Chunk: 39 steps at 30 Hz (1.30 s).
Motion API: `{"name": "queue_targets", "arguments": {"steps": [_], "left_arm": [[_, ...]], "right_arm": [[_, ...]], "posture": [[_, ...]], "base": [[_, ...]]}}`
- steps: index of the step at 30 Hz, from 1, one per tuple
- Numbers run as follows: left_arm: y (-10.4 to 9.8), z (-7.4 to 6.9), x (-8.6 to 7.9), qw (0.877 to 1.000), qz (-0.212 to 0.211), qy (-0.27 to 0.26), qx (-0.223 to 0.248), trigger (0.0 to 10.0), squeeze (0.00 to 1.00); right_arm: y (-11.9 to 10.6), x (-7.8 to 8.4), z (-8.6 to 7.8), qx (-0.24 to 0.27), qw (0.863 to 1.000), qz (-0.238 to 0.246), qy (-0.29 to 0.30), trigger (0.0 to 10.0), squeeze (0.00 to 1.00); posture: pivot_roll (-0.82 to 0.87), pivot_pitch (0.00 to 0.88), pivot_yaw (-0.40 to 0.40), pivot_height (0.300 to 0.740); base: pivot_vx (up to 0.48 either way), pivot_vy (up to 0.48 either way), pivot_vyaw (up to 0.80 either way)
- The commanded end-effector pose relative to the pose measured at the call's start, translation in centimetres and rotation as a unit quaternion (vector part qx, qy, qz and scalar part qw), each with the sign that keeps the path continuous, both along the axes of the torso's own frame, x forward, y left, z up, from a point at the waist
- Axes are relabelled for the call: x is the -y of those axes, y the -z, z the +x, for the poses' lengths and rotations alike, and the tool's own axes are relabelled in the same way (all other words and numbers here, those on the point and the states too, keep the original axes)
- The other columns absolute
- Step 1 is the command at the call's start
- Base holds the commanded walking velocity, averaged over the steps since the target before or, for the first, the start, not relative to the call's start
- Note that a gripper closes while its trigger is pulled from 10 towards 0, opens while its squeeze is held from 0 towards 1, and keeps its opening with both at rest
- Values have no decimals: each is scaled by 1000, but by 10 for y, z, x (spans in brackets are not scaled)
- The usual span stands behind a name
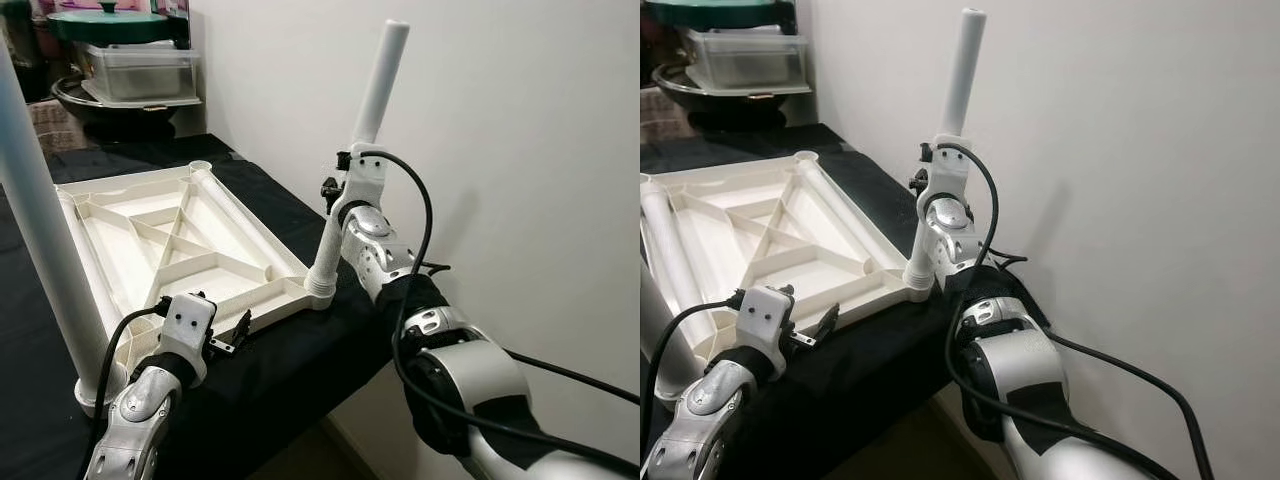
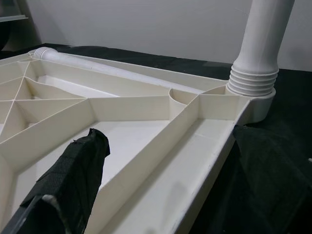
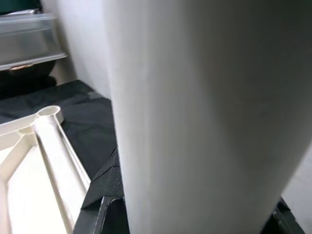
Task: Building children table
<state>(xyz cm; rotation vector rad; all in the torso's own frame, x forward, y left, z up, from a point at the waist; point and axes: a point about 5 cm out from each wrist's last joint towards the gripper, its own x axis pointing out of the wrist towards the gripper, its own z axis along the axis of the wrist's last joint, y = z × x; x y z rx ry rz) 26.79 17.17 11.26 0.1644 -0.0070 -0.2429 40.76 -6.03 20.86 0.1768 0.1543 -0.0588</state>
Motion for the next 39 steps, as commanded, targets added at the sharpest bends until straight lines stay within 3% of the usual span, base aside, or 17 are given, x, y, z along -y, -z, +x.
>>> {"name": "queue_targets", "arguments": {"steps": [1,11,12,13,14,15,23,39], "left_arm": [[-1,2,5,1000,0,5,4,10000,0],[-1,2,6,1000,-1,6,5,10000,0],[-1,2,6,1000,-1,6,5,10000,0],[0,2,7,1000,-1,7,4,10000,0],[0,2,7,1000,-1,7,4,10000,0],[0,2,7,1000,-2,7,4,10000,0],[1,4,9,1000,-2,11,5,10000,0],[1,5,9,1000,0,13,5,10000,0]], "right_arm": [[78,7,-22,-163,986,6,44,0,0],[71,-7,-23,-162,985,23,52,0,0],[67,-8,-22,-157,986,23,44,1961,0],[63,-10,-21,-152,987,23,34,5647,0],[63,-10,-21,-152,987,23,34,5647,0],[59,-11,-19,-147,989,22,28,10000,0],[40,-23,-15,-129,991,15,-13,10000,0],[19,-21,-10,-100,995,22,-21,10000,0]], "posture": [[47,0,-153,740],[44,0,-155,740],[41,0,-155,740],[37,0,-154,740],[37,0,-154,740],[37,0,-154,740],[31,0,-152,740],[20,0,-145,740]], "base": [[0,0,0],[0,0,0],[0,0,0],[0,0,0],[0,0,0],[0,0,0],[0,0,0],[0,0,0]]}}
